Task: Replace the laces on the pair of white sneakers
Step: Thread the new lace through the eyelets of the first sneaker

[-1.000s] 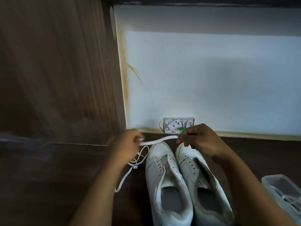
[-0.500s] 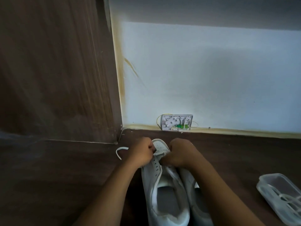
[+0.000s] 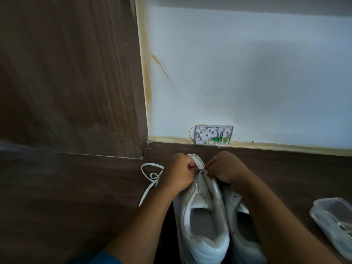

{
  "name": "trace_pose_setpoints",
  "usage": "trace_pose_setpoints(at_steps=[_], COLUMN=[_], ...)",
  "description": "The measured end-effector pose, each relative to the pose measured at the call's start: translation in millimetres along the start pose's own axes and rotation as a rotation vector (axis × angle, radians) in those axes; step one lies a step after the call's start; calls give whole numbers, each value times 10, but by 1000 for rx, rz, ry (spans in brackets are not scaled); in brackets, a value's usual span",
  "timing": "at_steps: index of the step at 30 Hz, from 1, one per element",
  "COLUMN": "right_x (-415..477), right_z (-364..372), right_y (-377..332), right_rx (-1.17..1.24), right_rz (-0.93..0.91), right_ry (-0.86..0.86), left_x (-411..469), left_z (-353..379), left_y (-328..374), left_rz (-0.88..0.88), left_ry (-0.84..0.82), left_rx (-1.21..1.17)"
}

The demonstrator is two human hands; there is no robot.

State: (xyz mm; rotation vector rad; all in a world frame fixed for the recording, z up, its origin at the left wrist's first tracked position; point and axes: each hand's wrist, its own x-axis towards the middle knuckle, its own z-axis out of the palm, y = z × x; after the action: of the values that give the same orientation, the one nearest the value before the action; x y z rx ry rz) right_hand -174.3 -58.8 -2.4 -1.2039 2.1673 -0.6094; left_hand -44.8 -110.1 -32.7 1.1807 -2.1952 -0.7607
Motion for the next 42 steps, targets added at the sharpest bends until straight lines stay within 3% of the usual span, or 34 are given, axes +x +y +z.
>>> trace_pose_setpoints(at_steps=[8,15,18,20,25,27,30,31,33,34,35,38,40,42], right_x=[-66,-49,-62,-84,-48,-14,-83,-140,-208,-238,-237,-218,-176,-173], right_z=[-25,-57,-20,20,-14,-183,-593,-695,-760,-762,-728,-500,-282,-69], right_y=[-19,25,31,-5,-12,4,92,165,243,253,270,234,153,17], right_rx=[58,21,-33,-115,-215,23,1300,1557,1663,1535,1257,182,-191,-448], right_rz=[-19,-75,-119,-135,-125,-31,123,154,182,179,162,-164,-384,-436], right_ry=[-13,-75,53,158,234,350,449,475,493,504,522,442,281,175], left_x=[-39,-31,-15,-1,-10,-16,-29,-30,-23,-19,-16,-25,-35,-42], left_z=[147,286,298,289,227,199,140,127,107,105,105,110,96,83], left_y=[20,-80,-119,-126,-122,-124,-98,-90,-72,-58,-47,-8,-3,-14], left_rz=[33,-102,-152,-139,-112,-105,-89,-74,-34,-23,-20,-35,-40,-45], left_ry=[74,153,107,68,-19,-50,-97,-111,-112,-99,-85,-63,-70,-82], left_rx=[36,-299,-362,-296,-93,-74,-90,-75,-36,-23,-20,-90,-159,-183])
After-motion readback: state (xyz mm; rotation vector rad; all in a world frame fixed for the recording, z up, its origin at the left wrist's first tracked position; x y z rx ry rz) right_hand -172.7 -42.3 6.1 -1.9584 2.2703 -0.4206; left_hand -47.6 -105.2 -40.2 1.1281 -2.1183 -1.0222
